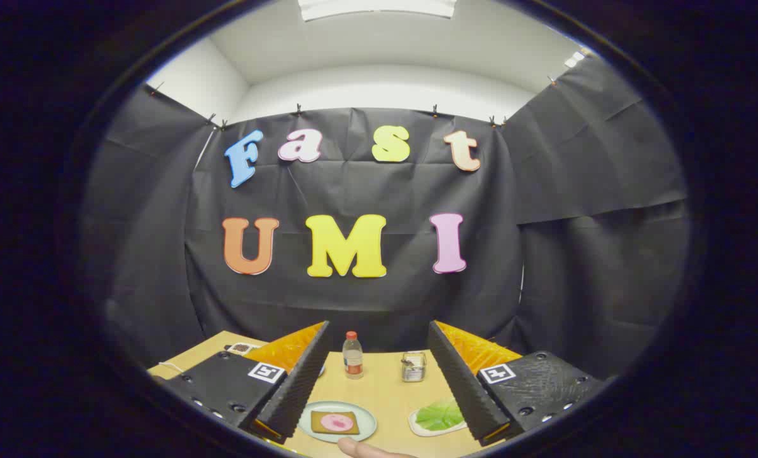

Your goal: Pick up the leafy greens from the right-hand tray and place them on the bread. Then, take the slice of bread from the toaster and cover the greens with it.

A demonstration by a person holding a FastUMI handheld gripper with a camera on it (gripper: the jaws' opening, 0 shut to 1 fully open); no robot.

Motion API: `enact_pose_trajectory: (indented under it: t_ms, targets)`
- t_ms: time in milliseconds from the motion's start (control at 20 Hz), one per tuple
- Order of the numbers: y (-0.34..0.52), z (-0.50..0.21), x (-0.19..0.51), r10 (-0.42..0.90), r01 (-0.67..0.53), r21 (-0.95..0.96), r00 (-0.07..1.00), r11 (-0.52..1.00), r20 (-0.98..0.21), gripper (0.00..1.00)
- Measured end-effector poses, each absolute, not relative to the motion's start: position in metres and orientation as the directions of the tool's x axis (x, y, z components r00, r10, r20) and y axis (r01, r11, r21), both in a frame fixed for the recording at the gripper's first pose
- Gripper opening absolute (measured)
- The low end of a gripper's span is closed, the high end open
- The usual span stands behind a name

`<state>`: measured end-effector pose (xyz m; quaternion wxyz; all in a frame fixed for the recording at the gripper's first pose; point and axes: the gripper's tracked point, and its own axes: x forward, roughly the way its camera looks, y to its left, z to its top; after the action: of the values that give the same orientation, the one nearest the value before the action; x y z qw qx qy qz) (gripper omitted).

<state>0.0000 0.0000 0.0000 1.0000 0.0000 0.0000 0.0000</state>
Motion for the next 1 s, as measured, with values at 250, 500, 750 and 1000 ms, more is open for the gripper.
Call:
enact_pose_trajectory:
  t_ms: [250, 500, 750, 1000]
  targets:
    - [-0.026, -0.01, 0.016, 0.017, -0.019, -0.032, 0.999, 0.999, -0.042, 0.95]
    - [-0.05, -0.014, 0.034, 0.032, -0.033, -0.016, 0.999, 0.999, -0.037, 0.95]
    - [-0.061, -0.034, 0.057, 0.053, -0.054, -0.017, 0.997, 0.998, -0.061, 0.95]
    - [-0.086, -0.117, 0.098, 0.062, -0.071, -0.031, 0.974, 0.997, -0.218, 0.95]
